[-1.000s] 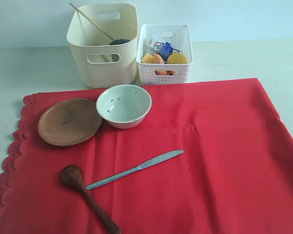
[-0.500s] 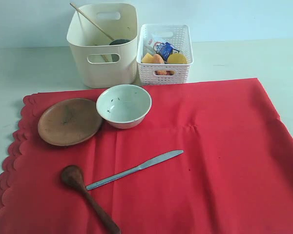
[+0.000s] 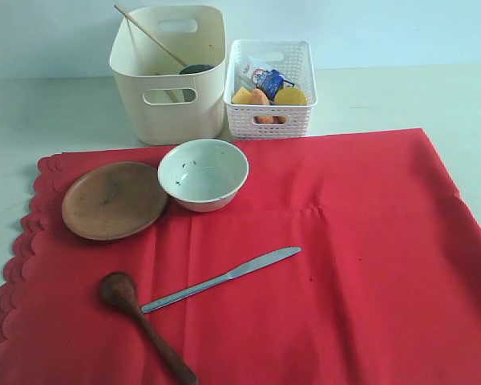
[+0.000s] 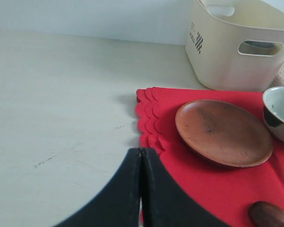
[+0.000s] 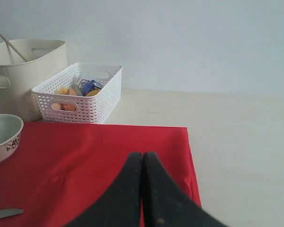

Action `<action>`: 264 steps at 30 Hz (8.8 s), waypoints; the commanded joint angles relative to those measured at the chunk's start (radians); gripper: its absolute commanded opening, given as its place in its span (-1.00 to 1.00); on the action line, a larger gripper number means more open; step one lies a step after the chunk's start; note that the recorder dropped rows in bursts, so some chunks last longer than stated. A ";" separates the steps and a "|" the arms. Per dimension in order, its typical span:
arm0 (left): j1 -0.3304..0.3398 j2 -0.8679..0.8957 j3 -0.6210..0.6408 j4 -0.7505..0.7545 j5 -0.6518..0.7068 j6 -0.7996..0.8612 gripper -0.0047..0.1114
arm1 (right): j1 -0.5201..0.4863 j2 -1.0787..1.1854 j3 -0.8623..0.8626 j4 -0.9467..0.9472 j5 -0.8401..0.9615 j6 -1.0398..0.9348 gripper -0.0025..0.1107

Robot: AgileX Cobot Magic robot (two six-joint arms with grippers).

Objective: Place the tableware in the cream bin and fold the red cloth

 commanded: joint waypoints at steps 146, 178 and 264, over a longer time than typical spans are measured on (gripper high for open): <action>-0.364 2.006 -1.296 -0.511 0.178 0.338 -0.08 | -0.005 -0.006 0.005 -0.002 -0.004 -0.003 -0.96; -0.365 1.653 -1.296 -0.469 0.275 0.406 -0.92 | -0.005 -0.006 0.005 -0.002 -0.004 -0.003 -0.96; -0.265 1.636 -1.424 -0.314 0.330 0.436 -0.04 | -0.005 -0.006 0.005 -0.002 -0.004 -0.003 -0.96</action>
